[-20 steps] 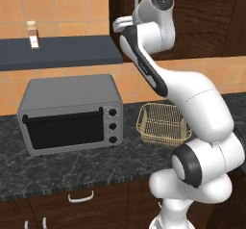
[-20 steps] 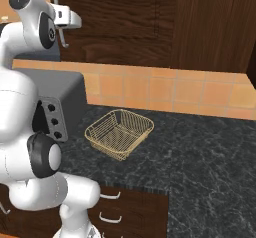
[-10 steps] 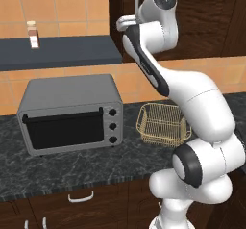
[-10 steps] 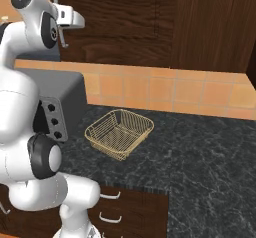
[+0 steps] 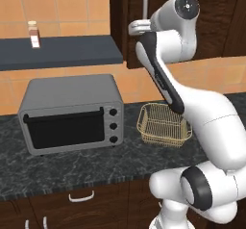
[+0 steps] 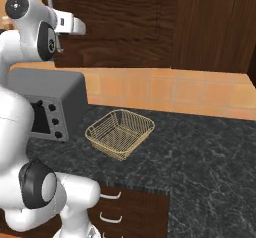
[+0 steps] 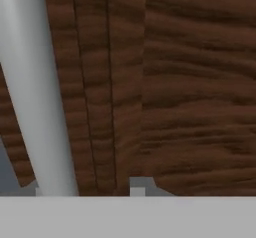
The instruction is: Open the cabinet, pick up the bread from the cabinet and place it in the basket. Then move the basket to the dining counter.
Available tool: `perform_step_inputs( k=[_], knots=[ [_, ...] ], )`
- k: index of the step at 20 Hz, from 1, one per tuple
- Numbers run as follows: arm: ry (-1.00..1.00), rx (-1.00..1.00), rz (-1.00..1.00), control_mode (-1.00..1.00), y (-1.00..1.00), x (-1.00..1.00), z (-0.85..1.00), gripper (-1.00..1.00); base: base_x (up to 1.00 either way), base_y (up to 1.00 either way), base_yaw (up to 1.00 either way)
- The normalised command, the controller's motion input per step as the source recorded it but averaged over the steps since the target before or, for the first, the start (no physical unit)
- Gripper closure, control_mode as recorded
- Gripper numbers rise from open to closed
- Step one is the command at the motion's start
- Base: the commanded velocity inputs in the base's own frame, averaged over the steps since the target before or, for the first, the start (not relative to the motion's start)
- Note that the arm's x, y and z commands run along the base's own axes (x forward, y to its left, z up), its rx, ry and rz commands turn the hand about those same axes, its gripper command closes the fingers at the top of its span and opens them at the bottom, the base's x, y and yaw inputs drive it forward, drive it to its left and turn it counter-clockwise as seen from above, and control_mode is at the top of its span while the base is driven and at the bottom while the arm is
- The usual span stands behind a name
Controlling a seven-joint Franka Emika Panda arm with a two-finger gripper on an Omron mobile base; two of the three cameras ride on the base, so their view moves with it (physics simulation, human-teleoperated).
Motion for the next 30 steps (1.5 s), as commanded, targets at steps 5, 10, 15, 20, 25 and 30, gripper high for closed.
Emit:
perform_step_inputs(
  k=[5, 10, 15, 20, 25, 30],
  knots=[
    [-0.09, 0.06, 0.0, -1.0, -1.0, -0.78, 0.0, 1.0, 0.0, 0.0, 0.0],
    [0.0, 0.04, 0.0, -1.0, -1.0, -0.64, 0.0, 1.0, 0.0, 0.0, 0.0],
    [-0.01, 0.02, 0.01, -1.0, -1.0, -0.6, -0.02, 1.0, 0.0, 0.0, 0.0],
    [-0.02, 0.02, 0.01, -1.0, -1.0, -0.56, -0.09, 1.0, 0.0, 0.0, 0.0],
    [0.0, 0.0, 0.0, -1.0, -1.0, -0.25, -0.21, 1.0, 0.0, 0.0, 0.0],
    [0.0, 0.0, 0.0, -1.0, -1.0, -0.26, -0.24, 1.0, 0.0, 0.0, 0.0]
  ],
)
